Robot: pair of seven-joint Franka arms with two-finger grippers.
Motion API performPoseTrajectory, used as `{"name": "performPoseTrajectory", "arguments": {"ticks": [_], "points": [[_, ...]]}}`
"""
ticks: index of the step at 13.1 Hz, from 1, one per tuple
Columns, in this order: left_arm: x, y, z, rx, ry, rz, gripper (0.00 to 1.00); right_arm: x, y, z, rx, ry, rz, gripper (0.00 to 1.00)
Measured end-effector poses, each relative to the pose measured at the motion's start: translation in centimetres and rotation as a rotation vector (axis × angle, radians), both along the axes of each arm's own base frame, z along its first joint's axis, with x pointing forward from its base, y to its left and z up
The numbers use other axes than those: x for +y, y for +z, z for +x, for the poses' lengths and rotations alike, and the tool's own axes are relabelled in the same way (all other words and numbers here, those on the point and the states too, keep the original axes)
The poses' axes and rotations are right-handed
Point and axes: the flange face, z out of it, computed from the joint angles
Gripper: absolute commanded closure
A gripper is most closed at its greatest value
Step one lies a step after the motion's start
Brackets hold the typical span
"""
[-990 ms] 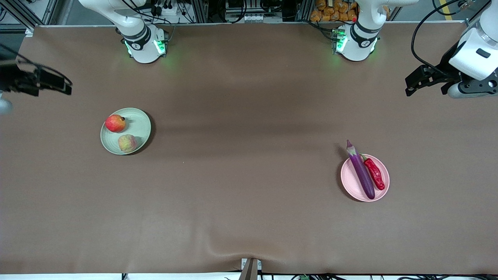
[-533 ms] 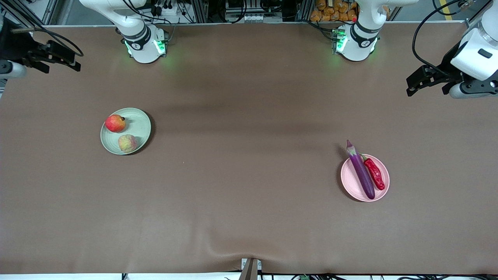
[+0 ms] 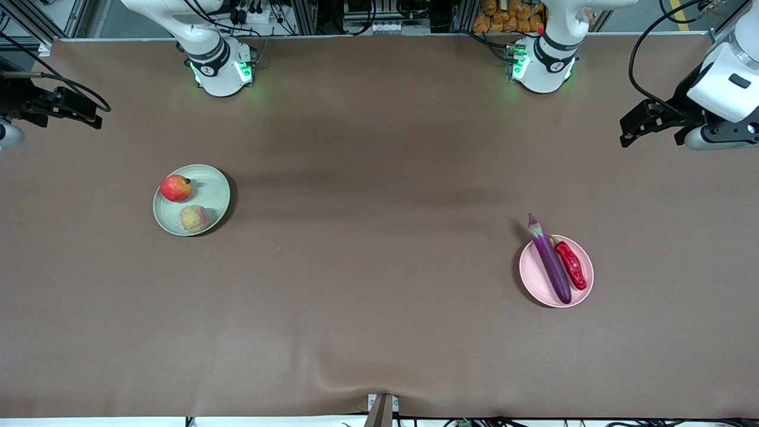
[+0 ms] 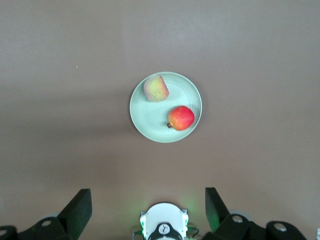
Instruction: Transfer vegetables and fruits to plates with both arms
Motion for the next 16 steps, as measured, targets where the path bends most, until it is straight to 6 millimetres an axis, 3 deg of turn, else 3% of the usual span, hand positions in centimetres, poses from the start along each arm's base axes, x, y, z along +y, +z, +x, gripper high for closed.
{"name": "performPoseTrajectory", "arguments": {"ticks": [3, 16], "points": [[0.0, 0.1, 0.0, -0.003, -0.003, 0.000, 0.00, -1.7, -0.1, -0.3, 0.020, -0.012, 0.008, 0.00], [0.0, 0.3, 0.0, -0.008, -0.003, -0.001, 0.00, -2.7, -0.5, -0.4, 0.044, -0.031, 0.010, 0.00]]}}
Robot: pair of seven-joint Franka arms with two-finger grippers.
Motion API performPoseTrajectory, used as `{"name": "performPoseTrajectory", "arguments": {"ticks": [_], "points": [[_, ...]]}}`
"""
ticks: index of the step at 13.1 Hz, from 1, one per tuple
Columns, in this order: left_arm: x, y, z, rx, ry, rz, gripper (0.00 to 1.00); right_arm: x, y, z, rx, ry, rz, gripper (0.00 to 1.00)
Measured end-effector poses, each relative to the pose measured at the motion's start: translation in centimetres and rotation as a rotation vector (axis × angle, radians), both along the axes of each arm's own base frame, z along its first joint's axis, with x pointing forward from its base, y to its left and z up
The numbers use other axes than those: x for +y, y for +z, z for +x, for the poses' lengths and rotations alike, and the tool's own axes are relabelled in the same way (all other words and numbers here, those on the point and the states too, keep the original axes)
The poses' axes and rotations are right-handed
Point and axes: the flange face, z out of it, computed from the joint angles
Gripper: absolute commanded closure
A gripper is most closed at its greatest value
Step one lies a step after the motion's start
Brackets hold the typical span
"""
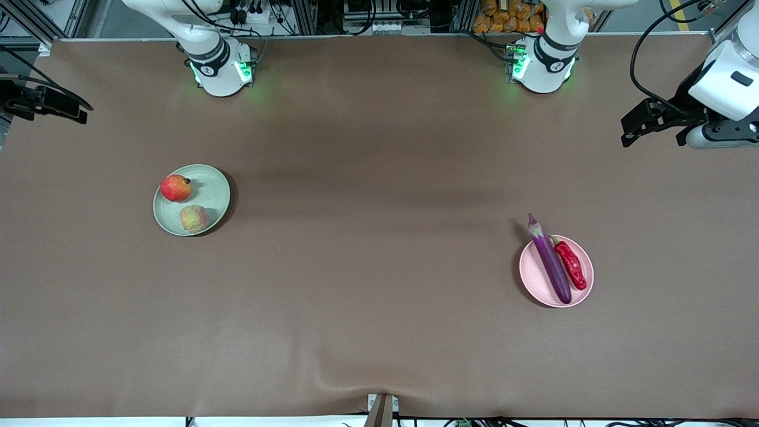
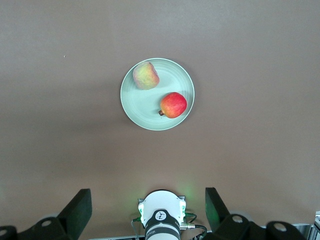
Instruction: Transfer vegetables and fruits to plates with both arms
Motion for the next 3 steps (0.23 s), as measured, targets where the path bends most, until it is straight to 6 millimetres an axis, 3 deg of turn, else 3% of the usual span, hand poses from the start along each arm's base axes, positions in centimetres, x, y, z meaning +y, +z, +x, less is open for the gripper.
{"name": "performPoseTrajectory", "arguments": {"ticks": [3], "points": [[0.00, 0.00, 0.00, 0.000, 0.000, 0.000, 0.00, -0.19, -0.03, -0.02, 0.002, -0.004, 0.000, 0.00]]}}
